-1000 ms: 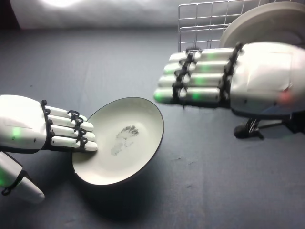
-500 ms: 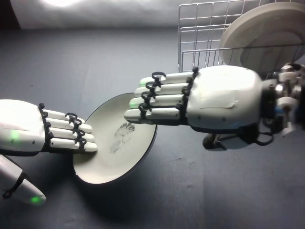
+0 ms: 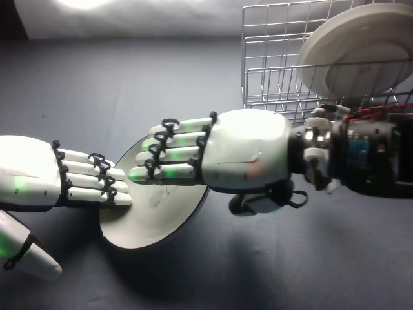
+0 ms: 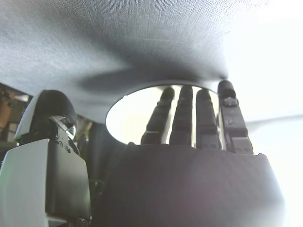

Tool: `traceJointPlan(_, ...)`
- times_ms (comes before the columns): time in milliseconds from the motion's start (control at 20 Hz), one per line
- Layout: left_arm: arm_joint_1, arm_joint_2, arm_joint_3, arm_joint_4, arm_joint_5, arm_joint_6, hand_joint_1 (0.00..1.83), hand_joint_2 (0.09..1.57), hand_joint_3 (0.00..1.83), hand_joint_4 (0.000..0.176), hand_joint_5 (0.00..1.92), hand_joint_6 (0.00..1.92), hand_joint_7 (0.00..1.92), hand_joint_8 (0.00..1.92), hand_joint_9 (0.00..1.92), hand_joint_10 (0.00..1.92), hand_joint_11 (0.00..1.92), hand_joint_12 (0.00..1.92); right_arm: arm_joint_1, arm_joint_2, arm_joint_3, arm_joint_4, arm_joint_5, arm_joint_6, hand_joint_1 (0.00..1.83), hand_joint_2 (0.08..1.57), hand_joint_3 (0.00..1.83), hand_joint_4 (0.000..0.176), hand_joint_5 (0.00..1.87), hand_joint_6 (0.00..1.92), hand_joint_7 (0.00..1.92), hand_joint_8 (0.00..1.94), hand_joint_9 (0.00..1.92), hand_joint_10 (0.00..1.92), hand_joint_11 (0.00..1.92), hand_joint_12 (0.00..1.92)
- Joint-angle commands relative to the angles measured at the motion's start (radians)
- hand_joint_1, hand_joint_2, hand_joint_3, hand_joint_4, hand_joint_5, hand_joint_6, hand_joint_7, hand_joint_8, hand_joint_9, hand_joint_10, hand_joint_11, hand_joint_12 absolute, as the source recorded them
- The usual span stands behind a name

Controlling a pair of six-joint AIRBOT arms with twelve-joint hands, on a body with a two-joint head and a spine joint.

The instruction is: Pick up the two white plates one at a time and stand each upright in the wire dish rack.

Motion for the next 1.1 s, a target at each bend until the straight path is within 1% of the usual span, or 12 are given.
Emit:
traceJointPlan(0,0.01,-0.017,-0.005,0.048,-0.05,-0.007,0.0,1.09,0.0,0.0,0.0,0.0,0.0,0.0,0.0,0.0,0.0,0.0,-0.004,-0.016,0.019,0.031,0.093,-0.004,1.35,0.96,0.01,0.0,0.0,0.0,0.0,0.0,0.0,0.0,0.0,0.0)
traceJointPlan(350,0.007,-0.02,0.0,0.048,-0.05,-0.008,0.0,1.09,0.0,0.0,0.0,0.0,0.0,0.0,0.0,0.0,0.0,0.0,-0.002,-0.125,0.119,0.031,0.098,-0.005,1.44,1.01,0.02,0.0,0.0,0.0,0.0,0.0,0.0,0.0,0.09,0.05)
traceJointPlan(400,0.005,-0.02,0.0,0.048,-0.05,-0.008,0.0,1.09,0.0,0.0,0.0,0.0,0.0,0.0,0.0,0.0,0.0,0.0,-0.002,-0.133,0.127,0.031,0.1,-0.005,1.44,1.01,0.01,0.0,0.0,0.0,0.0,0.0,0.0,0.0,0.02,0.35)
traceJointPlan(500,0.004,-0.02,0.0,0.048,-0.051,-0.008,0.0,1.08,0.0,0.0,0.0,0.0,0.0,0.0,0.0,0.0,0.0,0.0,-0.003,-0.142,0.137,0.031,0.101,-0.005,1.45,1.06,0.02,0.0,0.01,0.0,0.0,0.0,0.01,0.0,0.0,0.5)
traceJointPlan(600,0.003,-0.02,0.0,0.048,-0.051,-0.008,0.0,1.08,0.0,0.0,0.0,0.0,0.0,0.0,0.0,0.0,0.0,0.0,-0.002,-0.145,0.143,0.031,0.102,-0.005,1.48,1.03,0.0,0.0,0.2,0.02,0.17,0.01,0.17,0.03,0.0,0.91)
traceJointPlan(650,0.002,-0.021,0.0,0.048,-0.051,-0.008,0.0,1.08,0.0,0.0,0.0,0.0,0.0,0.0,0.0,0.0,0.0,0.0,-0.002,-0.146,0.144,0.031,0.102,-0.005,1.46,1.02,0.0,0.0,0.31,0.03,0.27,0.02,0.26,0.04,0.0,1.05)
traceJointPlan(750,0.001,-0.021,0.0,0.048,-0.051,-0.008,0.0,1.09,0.0,0.0,0.0,0.0,0.0,0.0,0.0,0.0,0.0,0.0,-0.002,-0.146,0.145,0.031,0.103,-0.006,1.34,1.07,0.01,0.0,0.62,0.05,0.59,0.02,0.57,0.06,0.18,1.12)
traceJointPlan(800,0.002,-0.021,0.0,0.048,-0.051,-0.008,0.0,1.09,0.0,0.0,0.0,0.0,0.0,0.0,0.0,0.0,0.0,0.0,-0.002,-0.145,0.146,0.031,0.105,-0.006,1.36,1.14,0.01,0.0,0.8,0.06,0.8,0.03,0.8,0.08,0.44,1.14)
traceJointPlan(850,0.002,-0.02,0.0,0.048,-0.051,-0.009,0.0,1.08,0.0,0.0,0.0,0.0,0.0,0.0,0.0,0.0,0.0,0.0,-0.002,-0.145,0.146,0.031,0.106,-0.006,1.46,1.12,0.0,0.0,0.88,0.86,0.95,0.59,0.89,0.86,0.71,1.51)
traceJointPlan(900,0.002,-0.02,0.001,0.048,-0.051,-0.011,0.0,1.09,0.0,0.0,0.0,0.0,0.0,0.0,0.0,0.0,0.0,0.0,-0.002,-0.145,0.146,0.031,0.108,-0.007,1.39,1.11,0.0,0.0,0.94,1.01,1.01,0.74,0.92,1.1,0.7,1.37)
traceJointPlan(1000,0.002,-0.02,0.004,0.047,-0.051,-0.013,0.0,1.09,0.0,0.0,0.0,0.0,0.0,0.0,0.0,0.0,0.0,0.0,-0.003,-0.143,0.146,0.031,0.11,-0.009,1.39,1.06,0.0,0.0,1.01,0.88,1.17,0.58,1.05,1.04,0.91,1.24)
traceJointPlan(1050,0.002,-0.02,0.004,0.047,-0.051,-0.014,0.0,1.09,0.0,0.0,0.0,0.0,0.0,0.0,0.0,0.0,0.0,0.0,-0.003,-0.143,0.146,0.031,0.113,-0.011,1.39,1.05,0.0,0.0,0.99,0.87,1.18,0.6,1.06,1.03,0.95,1.21)
